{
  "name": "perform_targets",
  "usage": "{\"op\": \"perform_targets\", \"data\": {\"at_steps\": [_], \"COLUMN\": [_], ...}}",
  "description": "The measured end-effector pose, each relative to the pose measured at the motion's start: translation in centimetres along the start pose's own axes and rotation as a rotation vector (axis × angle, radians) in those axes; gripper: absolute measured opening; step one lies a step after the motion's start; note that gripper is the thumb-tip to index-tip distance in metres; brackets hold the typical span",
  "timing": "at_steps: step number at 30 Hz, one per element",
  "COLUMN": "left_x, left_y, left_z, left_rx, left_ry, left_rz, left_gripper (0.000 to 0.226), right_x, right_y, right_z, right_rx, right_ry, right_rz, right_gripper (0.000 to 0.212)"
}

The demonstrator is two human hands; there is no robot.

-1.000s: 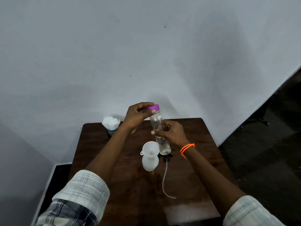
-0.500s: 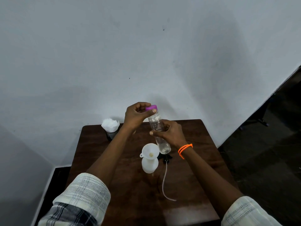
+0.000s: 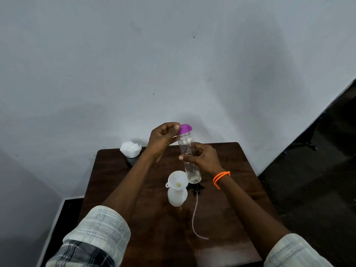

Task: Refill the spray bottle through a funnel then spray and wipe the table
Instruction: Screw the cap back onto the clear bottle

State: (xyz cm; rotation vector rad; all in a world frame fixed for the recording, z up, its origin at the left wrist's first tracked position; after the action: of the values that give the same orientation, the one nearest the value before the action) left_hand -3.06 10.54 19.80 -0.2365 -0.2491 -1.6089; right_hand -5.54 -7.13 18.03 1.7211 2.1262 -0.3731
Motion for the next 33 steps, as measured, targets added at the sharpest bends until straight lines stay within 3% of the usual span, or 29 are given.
{"op": "perform_targets", "data": {"at_steps": [6,12,17,33], "left_x": [0.2,1.4,1.1,1.6], "left_y": [0.4,0.9,0.6,1.3], "left_z": [0.8,0.8,1.2,1.0], "left_rx": [0.045,0.01,0.057,0.049], "left_ry": [0.124,0.132,0.269,0.05], "left_rz": [0.081,-0.055,0.042,0.032], "left_gripper": [0.032,0.025,0.052,0.023], "right_x": [0.0,-0.1,0.1,0.1], "right_y": [0.1,0.3,0.6,1.3], "right_z": [-0.4,-0.2,-0.1,0.4], "right_rx": [-0.011,-0.012,-0.004,0.007], "right_ry": [0.036,0.068,0.084,0.169], "right_rz": [0.022,0.027,0.02,0.038], "right_gripper": [0.037,0.039,0.042,0.05]}}
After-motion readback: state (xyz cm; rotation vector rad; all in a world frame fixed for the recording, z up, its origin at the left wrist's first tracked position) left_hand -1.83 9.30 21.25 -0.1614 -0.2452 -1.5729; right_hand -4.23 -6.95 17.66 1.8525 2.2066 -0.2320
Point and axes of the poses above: each hand's wrist, its own y-axis towards the middle knuckle, its own x-axis out of the palm, z = x × y, the point moved 9 cm from there along y, towards the middle knuckle, and after that the axes turned 4 degrees about -z, right-handed, at the moved point
